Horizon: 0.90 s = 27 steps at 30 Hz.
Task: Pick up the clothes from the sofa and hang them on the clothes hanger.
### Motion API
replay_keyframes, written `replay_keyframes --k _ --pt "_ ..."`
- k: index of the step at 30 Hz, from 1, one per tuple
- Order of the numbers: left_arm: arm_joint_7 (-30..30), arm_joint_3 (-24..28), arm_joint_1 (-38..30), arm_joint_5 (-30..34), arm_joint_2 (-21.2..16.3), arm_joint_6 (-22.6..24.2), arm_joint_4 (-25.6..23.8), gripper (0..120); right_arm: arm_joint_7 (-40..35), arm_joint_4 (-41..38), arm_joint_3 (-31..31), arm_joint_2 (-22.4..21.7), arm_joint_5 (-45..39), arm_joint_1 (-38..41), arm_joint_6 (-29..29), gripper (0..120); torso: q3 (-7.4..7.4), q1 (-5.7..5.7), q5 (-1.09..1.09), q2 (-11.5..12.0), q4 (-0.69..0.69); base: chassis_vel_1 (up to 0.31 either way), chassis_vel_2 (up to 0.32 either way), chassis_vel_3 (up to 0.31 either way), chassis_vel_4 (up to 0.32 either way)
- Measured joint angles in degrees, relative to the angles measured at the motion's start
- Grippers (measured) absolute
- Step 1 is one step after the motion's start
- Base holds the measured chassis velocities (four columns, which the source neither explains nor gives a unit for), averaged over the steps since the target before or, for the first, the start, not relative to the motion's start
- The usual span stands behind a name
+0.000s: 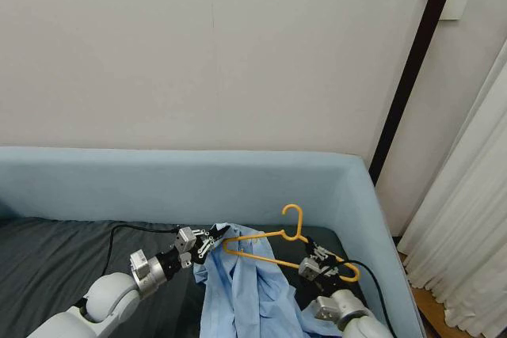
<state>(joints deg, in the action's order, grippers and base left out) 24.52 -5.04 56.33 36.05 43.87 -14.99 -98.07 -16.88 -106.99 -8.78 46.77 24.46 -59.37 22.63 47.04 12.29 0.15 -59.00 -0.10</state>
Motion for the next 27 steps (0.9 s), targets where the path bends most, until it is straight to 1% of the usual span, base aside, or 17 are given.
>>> replay_keyframes --k 2,5,8,10,11,14,17,20,21,24,27 --pt "0.0 0.4 0.0 0.2 0.2 0.2 -0.4 0 -0.7 -0.4 0.1 0.2 0.0 0.0 0.0 5 0.0 0.0 0.0 0.0 0.01 0.0 0.0 0.0 0.0" --pt "-0.3 1.2 0.7 0.2 0.3 0.7 -2.0 0 -2.0 0.5 -0.8 3.0 0.4 0.5 0.9 5 0.0 0.0 0.01 0.0 0.03 0.0 0.0 0.0 0.0" --pt "-0.5 1.4 0.9 0.2 0.4 0.9 -2.8 0 -2.6 1.4 -1.6 4.3 0.5 0.9 1.1 5 0.0 0.0 0.0 0.0 0.03 0.0 0.0 0.0 0.0" --pt "-0.7 1.5 1.2 0.3 0.4 1.0 -3.8 0 -3.7 3.5 -2.8 6.3 0.7 1.6 1.1 5 0.0 0.0 0.0 0.0 0.02 0.0 0.0 0.0 0.0" --pt "-0.7 1.5 1.2 0.3 0.4 1.0 -3.8 0 -3.7 3.5 -2.8 6.3 0.7 1.6 1.1 5 0.0 0.0 0.0 0.0 0.02 0.0 0.0 0.0 0.0" --pt "-0.8 1.5 1.2 0.3 0.2 1.0 -4.1 0 -4.7 5.0 -4.3 8.3 0.9 2.2 0.4 5 0.0 0.0 0.0 0.0 0.03 0.0 0.0 0.0 0.0" --pt "-0.8 1.3 1.1 0.2 0.1 0.8 -4.0 0 -5.0 5.4 -4.8 9.0 1.4 2.2 -0.2 5 0.0 0.0 0.0 0.0 0.03 0.0 0.0 0.0 0.0" --pt "-0.8 0.9 0.9 -0.2 -0.3 0.2 -3.3 0 -5.9 6.7 -5.4 9.7 3.0 2.4 -3.4 5 0.0 0.0 0.0 0.0 0.01 0.0 0.0 0.0 0.0" --pt "-0.8 0.9 0.9 -0.2 -0.3 0.2 -3.3 0 -5.9 6.7 -5.4 9.7 3.0 2.4 -3.4 5 0.0 0.0 0.0 0.0 0.01 0.0 0.0 0.0 0.0" --pt "-0.7 0.7 0.9 -0.4 -0.6 0.0 -3.1 0 -7.0 7.8 -5.4 10.4 4.3 2.7 -7.5 5 0.01 0.0 0.0 0.0 0.01 0.0 0.0 0.0 0.0" --pt "-0.5 0.3 0.9 -0.5 -1.0 -0.3 -2.7 0 -7.0 7.8 -4.9 10.5 5.7 2.7 -8.9 5 0.0 0.0 0.0 0.0 0.02 0.0 0.0 0.0 0.0"
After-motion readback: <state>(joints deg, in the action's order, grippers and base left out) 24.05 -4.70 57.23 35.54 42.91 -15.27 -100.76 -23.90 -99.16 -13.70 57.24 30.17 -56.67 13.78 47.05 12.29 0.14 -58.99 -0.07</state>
